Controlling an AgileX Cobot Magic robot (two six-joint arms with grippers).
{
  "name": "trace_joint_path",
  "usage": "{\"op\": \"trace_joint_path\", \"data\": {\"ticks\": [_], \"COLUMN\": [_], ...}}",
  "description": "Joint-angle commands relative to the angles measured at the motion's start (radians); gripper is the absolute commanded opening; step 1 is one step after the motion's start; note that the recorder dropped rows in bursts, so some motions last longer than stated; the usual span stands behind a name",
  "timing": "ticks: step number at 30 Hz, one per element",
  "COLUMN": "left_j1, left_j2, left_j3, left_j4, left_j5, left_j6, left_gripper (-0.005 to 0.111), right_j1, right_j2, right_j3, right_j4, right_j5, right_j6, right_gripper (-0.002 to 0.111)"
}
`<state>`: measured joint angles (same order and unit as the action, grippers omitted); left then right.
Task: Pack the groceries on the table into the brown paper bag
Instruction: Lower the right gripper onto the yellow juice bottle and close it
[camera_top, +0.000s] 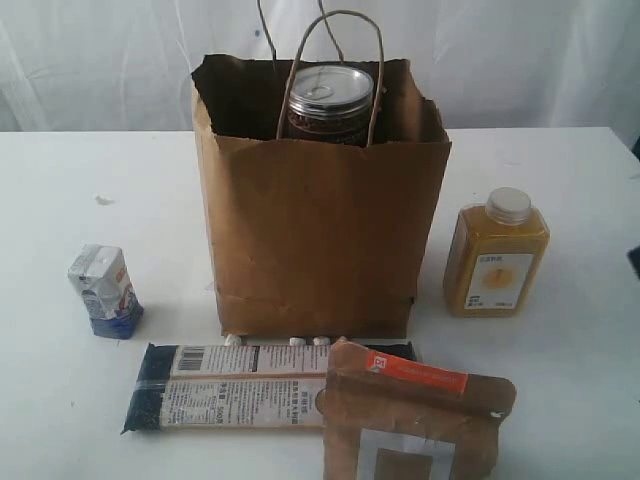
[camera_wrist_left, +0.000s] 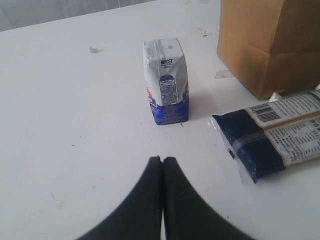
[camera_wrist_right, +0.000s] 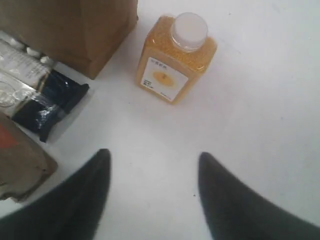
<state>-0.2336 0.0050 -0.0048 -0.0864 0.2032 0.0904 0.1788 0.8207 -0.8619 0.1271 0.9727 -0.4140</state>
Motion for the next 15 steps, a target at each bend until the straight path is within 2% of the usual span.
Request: {"op": "trace_joint_path", "data": {"ticks": [1,2,5,9,12,15], "left_j1": [0.004,0.004,0.004,0.004,0.004,0.004], "left_j2": [-0.005,-0.005,-0.005,-0.005,-0.005,-0.005], "left_j3": [0.005,0.005,0.005,0.005,0.005,0.005], "left_j4": [-0.001,-0.001,-0.001,-0.001,-0.001,-0.001], "left_j5": [-0.002,-0.002,-0.002,-0.003,-0.003,-0.003], "left_j6": [0.003,0.003,0.003,0.003,0.003,0.003], "left_gripper": [0.0,0.0,0.0,0.0,0.0,0.0], "right_j1": [0.028,0.042,0.077,0.129,0.132,0.132], "right_j2": [0.183,0.264,0.423,0.613,0.702,0.72], "right_j3": [-0.086,-0.125,-0.237,-0.381,-0.41,-0.408], "right_j4": [-0.08,-0.108,-0.191,-0.199,-0.199,-0.3], "right_j5": [-0.064,-0.084,-0.072,0.112,0.075,0.047], "right_j6": [-0.053,-0.053,-0.088,-0.263,-0.316,-0.332], "right_gripper": [0.085,0.089,0.089,0.089,0.089,0.089]}}
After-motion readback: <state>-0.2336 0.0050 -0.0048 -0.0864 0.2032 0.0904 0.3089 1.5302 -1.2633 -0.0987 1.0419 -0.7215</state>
